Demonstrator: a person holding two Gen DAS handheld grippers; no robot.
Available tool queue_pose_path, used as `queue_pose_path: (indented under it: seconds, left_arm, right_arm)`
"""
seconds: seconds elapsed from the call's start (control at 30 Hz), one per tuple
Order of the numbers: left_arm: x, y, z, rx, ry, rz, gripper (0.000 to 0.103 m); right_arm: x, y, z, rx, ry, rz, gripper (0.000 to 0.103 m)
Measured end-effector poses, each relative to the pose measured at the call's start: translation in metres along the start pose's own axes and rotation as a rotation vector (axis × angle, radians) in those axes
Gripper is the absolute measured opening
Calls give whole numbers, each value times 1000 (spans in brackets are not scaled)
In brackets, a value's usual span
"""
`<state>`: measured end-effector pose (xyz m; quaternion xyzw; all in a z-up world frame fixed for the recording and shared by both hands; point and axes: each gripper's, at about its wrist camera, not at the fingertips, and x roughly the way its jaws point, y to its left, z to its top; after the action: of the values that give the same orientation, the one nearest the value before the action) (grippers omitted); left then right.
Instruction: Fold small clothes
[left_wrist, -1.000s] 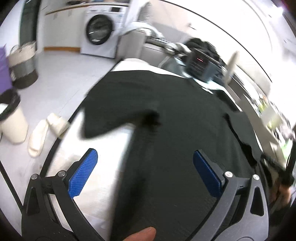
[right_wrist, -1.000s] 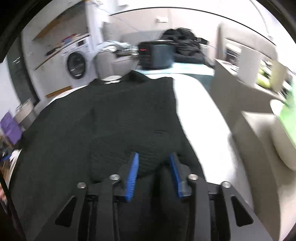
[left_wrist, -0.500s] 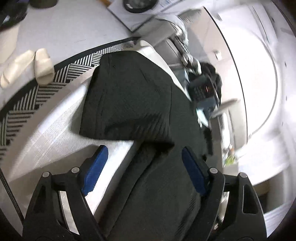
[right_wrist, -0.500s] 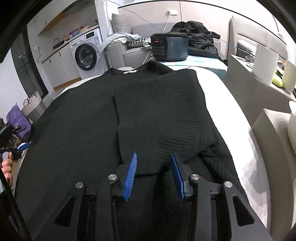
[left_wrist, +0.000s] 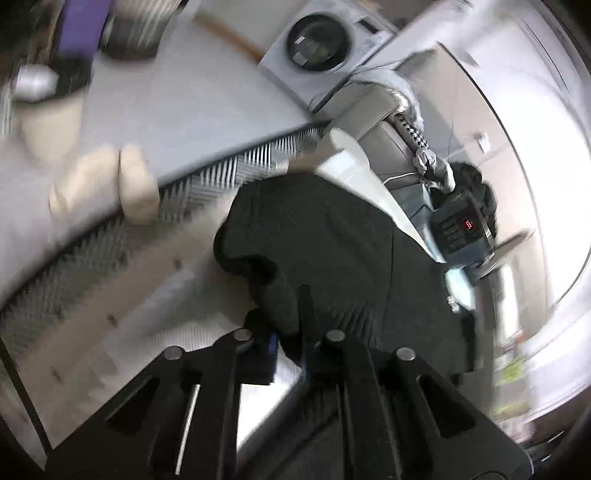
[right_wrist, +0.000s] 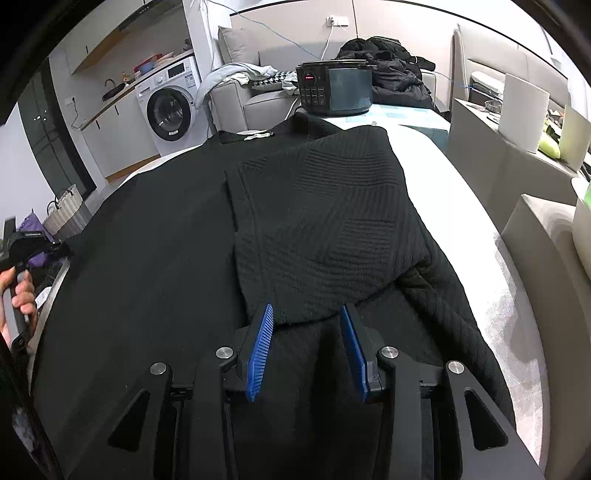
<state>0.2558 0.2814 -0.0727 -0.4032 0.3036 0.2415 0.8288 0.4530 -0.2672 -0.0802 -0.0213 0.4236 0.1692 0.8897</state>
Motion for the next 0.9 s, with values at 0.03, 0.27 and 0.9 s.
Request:
queue_pose_path:
  seconds: [0.03,0.27,0.9]
  left_arm:
    - [-7,-13,4,55,-42,15,4]
    - [-53,-162,-33,660,-191,-117,4]
    - [-10,-113,-55,525,164,-250,69]
  right_arm:
    - [-1,0,-1,-2,-1,-1,39]
    - [-7,-1,-4,-7,-6,-3,39]
    - [-16,-4,-11,22,-30,20,40]
